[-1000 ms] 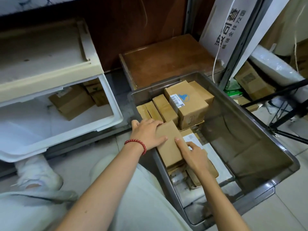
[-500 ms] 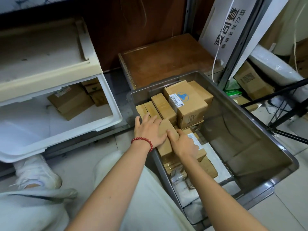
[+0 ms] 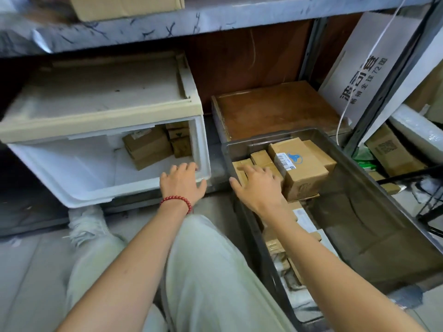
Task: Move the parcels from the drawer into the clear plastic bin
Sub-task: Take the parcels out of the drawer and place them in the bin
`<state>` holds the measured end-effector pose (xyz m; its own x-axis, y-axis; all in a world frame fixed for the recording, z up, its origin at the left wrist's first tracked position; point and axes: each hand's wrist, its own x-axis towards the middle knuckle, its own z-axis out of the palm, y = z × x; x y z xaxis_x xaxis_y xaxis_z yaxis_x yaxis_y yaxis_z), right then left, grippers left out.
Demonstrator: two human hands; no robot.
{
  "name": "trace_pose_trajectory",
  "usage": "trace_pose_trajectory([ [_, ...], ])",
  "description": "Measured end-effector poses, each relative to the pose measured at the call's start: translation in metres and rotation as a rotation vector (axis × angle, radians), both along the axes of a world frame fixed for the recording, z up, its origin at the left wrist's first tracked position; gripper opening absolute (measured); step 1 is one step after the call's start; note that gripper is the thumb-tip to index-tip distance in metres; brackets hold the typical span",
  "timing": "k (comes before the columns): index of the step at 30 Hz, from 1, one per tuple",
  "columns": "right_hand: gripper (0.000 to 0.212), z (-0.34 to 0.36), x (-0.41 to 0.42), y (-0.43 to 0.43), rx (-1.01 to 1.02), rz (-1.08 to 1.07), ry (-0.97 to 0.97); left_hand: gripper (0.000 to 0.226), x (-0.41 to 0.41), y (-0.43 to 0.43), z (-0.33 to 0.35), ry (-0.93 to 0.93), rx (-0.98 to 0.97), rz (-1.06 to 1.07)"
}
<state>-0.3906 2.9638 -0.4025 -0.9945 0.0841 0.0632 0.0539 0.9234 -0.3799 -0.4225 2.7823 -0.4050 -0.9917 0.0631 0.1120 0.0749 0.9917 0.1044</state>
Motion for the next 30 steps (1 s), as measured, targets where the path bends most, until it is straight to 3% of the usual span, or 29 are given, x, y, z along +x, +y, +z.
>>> trace_pose_trajectory([
  [4,0.048,0.013,-0.010,-0.069,-0.044,0.196,0.015,0.042,0.024,-0.072,0.002,-0.025,-0.007,0.178],
  [8,0.045,0.013,-0.011,-0.133,-0.073,0.254,0.022,0.046,0.043,-0.113,-0.002,-0.050,0.056,0.317],
  [12,0.043,-0.003,-0.011,-0.164,-0.015,0.281,-0.008,0.044,0.043,-0.125,-0.006,0.005,0.055,0.300],
  [16,0.051,-0.020,-0.020,-0.177,0.035,0.308,-0.051,0.049,0.034,-0.137,-0.015,-0.089,0.087,0.337],
  [30,0.055,-0.062,-0.167,-0.219,0.175,0.307,-0.070,0.048,-0.064,-0.185,-0.071,-0.099,0.165,0.422],
])
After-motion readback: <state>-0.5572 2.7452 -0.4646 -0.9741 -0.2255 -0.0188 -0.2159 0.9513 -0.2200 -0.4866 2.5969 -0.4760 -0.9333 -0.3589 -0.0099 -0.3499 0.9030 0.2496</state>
